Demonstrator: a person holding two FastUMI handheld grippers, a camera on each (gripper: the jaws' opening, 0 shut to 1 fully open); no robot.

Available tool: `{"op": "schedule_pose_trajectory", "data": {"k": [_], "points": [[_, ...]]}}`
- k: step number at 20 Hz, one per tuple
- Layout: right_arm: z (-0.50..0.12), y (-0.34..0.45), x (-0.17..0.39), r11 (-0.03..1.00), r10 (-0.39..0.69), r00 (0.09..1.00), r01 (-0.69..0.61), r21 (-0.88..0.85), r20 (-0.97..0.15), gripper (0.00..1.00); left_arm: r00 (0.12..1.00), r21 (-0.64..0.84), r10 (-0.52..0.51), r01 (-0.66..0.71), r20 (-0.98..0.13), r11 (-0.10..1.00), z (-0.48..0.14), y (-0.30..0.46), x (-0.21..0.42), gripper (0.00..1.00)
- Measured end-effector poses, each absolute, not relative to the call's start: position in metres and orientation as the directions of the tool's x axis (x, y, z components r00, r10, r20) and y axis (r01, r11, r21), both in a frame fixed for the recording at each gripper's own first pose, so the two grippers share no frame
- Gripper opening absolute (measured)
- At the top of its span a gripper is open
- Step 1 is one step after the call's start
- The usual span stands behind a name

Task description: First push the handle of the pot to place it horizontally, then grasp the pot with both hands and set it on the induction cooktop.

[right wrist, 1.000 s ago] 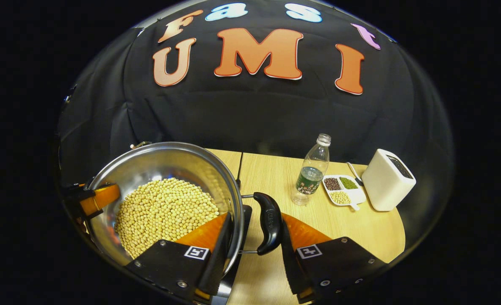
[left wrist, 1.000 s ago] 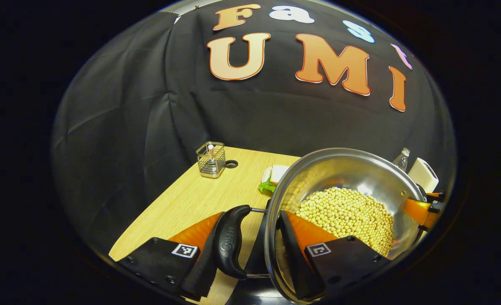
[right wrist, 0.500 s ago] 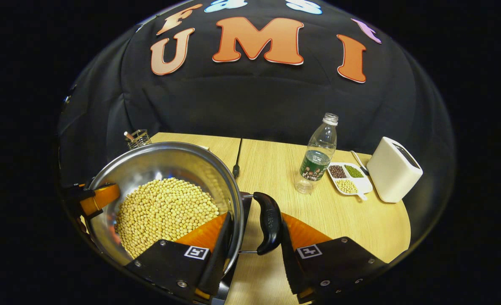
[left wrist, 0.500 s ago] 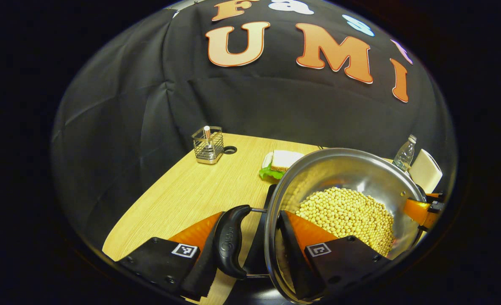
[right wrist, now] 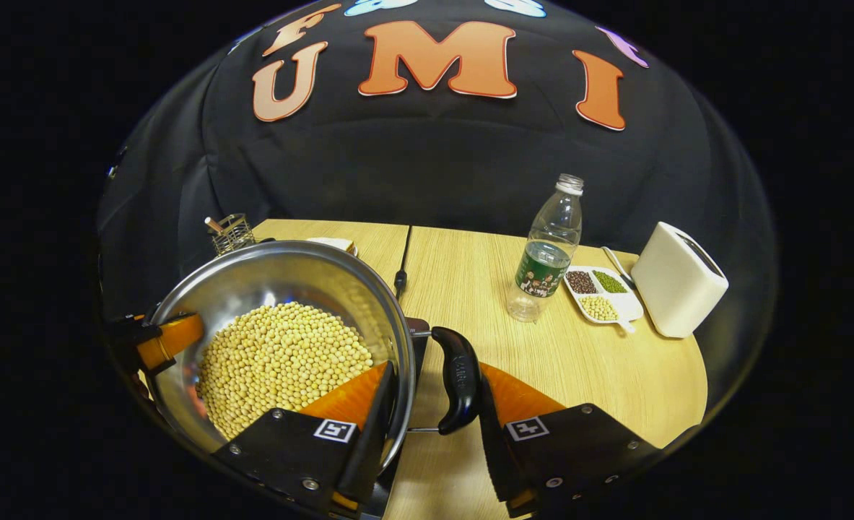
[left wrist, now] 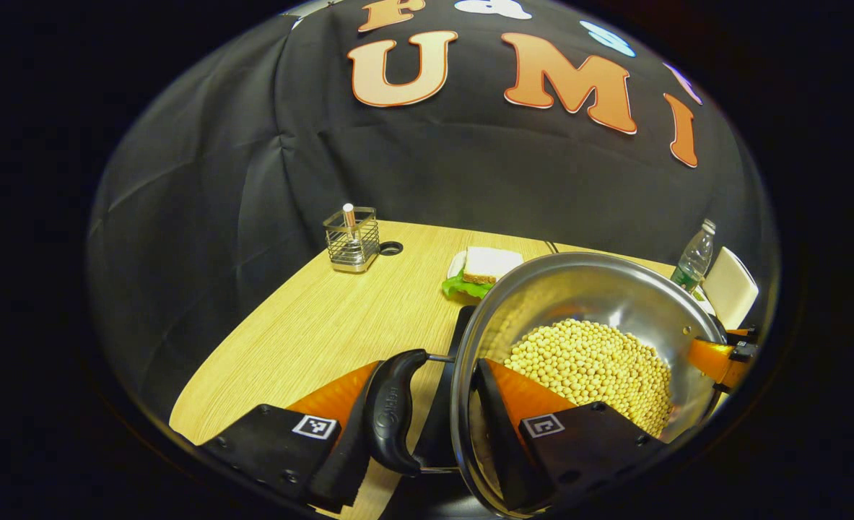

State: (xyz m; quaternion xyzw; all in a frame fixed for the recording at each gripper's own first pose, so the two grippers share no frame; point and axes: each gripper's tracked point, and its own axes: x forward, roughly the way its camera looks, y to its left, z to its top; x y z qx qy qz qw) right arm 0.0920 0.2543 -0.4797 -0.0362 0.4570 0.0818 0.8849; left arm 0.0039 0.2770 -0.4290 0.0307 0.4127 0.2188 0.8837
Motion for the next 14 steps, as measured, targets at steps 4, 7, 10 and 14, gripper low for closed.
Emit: {"op": "schedule_pose_trajectory", "data": {"k": [4, 7, 10, 14], "points": [[-0.484, 0.259, 0.094, 0.984, 0.113, 0.566, -0.179, 0.012, -0.816, 0.61, 0.549, 0.226, 0.406, -0.367, -0.731, 0.902, -0.438, 0.278, 0.005, 0.79], [-0.484, 0.255, 0.090, 0.987, 0.115, 0.559, -0.161, 0.028, -0.821, 0.61, 0.556, 0.232, 0.394, -0.341, -0.732, 0.911, -0.440, 0.275, 0.003, 0.79], [-0.478, 0.252, 0.091, 0.988, 0.124, 0.572, -0.146, 0.049, -0.811, 0.66, 0.576, 0.248, 0.387, -0.307, -0.720, 0.919, -0.439, 0.275, 0.004, 0.83], [-0.436, 0.245, 0.096, 0.987, 0.150, 0.645, -0.145, 0.073, -0.749, 0.68, 0.625, 0.270, 0.418, -0.322, -0.659, 0.907, -0.411, 0.275, 0.017, 0.85]]}}
